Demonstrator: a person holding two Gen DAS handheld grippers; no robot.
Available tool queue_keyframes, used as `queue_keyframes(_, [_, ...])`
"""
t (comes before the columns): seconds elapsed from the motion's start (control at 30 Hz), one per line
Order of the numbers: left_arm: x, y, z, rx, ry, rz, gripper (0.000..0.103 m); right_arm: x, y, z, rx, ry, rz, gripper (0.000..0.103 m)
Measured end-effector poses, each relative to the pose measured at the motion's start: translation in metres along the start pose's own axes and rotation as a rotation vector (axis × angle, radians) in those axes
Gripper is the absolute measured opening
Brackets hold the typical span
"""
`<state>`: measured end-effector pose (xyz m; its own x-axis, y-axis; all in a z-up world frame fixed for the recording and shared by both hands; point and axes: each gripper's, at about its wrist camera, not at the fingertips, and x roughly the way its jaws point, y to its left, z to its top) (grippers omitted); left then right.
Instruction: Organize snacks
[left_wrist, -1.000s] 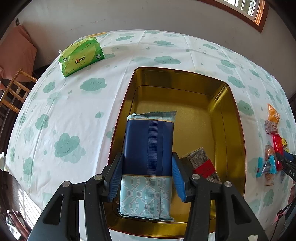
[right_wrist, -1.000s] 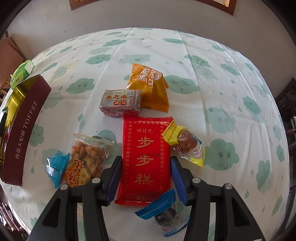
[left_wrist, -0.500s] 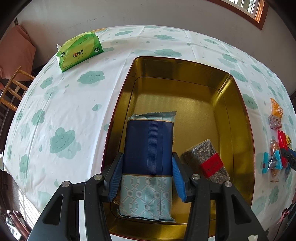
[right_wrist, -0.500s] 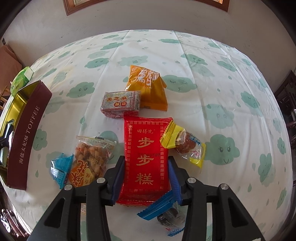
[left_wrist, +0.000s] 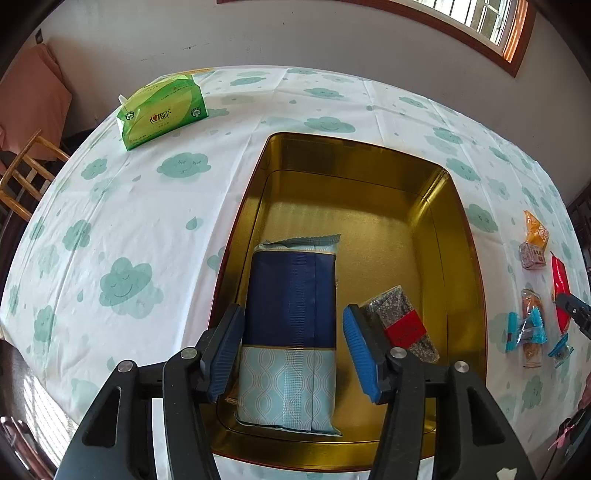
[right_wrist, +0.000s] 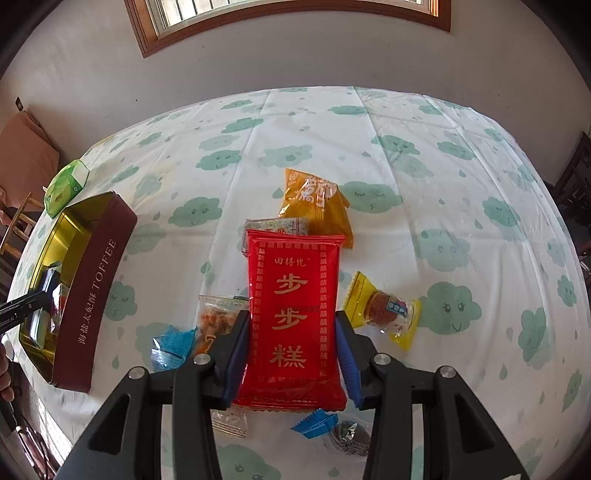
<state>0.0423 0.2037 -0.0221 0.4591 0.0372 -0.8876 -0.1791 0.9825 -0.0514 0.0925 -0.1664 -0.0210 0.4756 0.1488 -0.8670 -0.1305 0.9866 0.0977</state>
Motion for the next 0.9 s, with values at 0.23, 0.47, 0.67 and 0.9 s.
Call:
queue_keyframes(0.23, [-0.021,0.007,0.002,-0.041,-0.064,-0.028,0.060,-0.020,0.038,0.009,-0.056,-0.043,0.058,0.045])
queue_keyframes(0.47, [-0.043,0.026,-0.005,-0.109,-0.098,-0.028,0.061,-0.025,0.107,0.012,-0.152,-0.041,0.143,0.045])
queue_keyframes(0.67, [-0.056,0.046,-0.015,-0.157,-0.112,-0.007,0.061,-0.021,0.167,0.011,-0.230,-0.025,0.212,0.044])
queue_keyframes(0.9, [-0.062,0.068,-0.024,-0.209,-0.118,0.007,0.061,-0.015,0.225,0.004,-0.310,0.004,0.277,0.044])
